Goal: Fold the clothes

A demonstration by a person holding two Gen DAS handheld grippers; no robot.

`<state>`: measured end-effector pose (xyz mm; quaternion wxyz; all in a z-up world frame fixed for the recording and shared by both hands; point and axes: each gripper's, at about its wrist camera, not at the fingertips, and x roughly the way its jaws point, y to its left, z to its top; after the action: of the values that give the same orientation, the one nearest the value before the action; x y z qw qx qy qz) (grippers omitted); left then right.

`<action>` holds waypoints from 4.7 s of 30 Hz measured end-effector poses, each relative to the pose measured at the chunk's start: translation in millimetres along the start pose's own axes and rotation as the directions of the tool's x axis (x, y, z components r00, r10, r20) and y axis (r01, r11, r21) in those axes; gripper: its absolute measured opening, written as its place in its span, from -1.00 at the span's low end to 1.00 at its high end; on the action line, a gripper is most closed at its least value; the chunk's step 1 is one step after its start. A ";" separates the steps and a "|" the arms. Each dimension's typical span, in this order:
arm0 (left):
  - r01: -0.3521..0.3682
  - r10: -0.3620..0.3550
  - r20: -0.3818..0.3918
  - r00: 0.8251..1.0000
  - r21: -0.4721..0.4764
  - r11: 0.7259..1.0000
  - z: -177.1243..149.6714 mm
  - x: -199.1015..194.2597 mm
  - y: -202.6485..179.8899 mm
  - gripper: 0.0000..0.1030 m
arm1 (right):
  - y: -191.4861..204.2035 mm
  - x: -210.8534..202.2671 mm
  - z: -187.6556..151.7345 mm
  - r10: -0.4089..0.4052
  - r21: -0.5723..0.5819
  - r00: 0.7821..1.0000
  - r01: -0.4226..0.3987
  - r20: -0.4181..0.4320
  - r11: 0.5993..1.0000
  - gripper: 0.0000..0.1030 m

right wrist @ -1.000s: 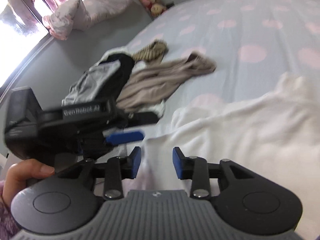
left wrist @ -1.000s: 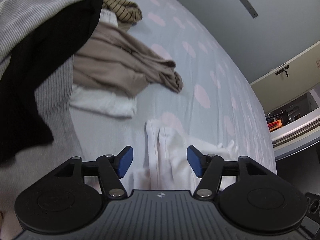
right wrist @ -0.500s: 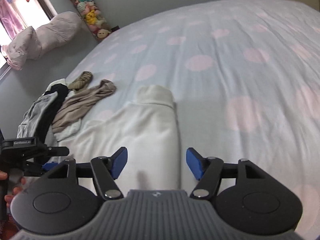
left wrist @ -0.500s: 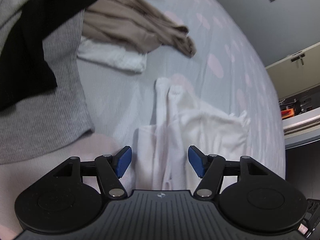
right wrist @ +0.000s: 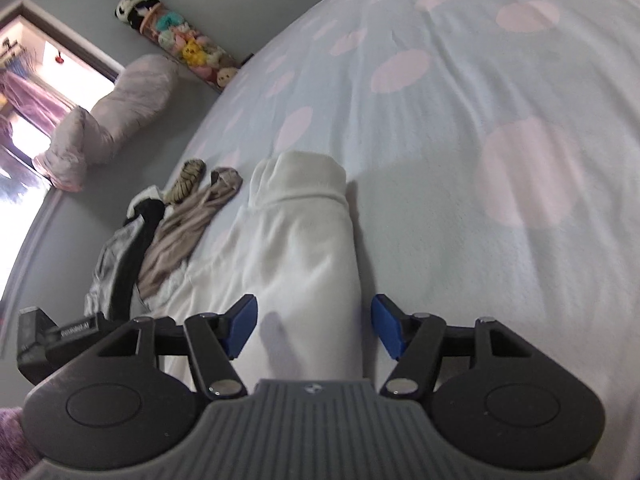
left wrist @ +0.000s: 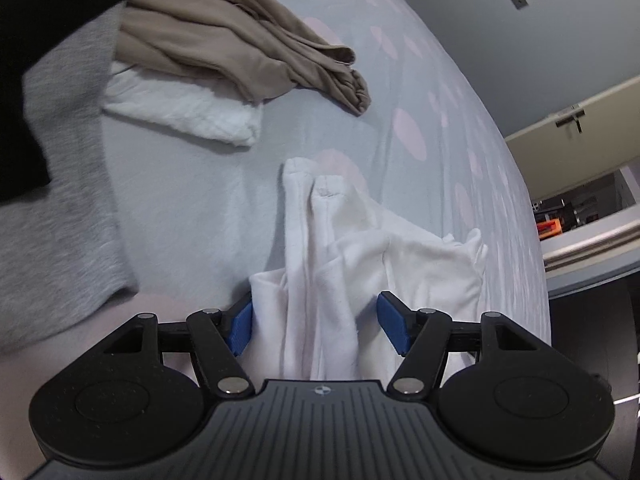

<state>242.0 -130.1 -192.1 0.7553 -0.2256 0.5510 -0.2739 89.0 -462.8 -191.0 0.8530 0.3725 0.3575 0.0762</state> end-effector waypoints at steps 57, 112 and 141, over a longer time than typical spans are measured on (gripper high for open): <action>0.363 -0.571 -0.118 0.812 0.869 0.337 -184.0 -132.4 -495.8 -0.57 | 20.8 -533.6 28.1 0.048 -0.288 0.693 0.235 0.720 0.929 -0.65; 0.609 -0.312 -0.566 0.763 0.467 0.641 -226.1 288.4 -567.3 -0.12 | -308.4 -521.3 209.3 -0.470 0.223 0.868 0.431 0.161 0.874 0.19; 0.486 -0.232 -0.432 0.871 0.693 0.533 -245.7 270.7 -559.6 -0.82 | -294.9 -461.6 216.4 -0.606 -0.066 0.754 0.638 0.254 0.767 -0.53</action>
<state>-19.5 -737.7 -95.9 0.6135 0.0603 0.4189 -0.6667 -145.2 -981.1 -38.1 0.8884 0.1737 0.3589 -0.2274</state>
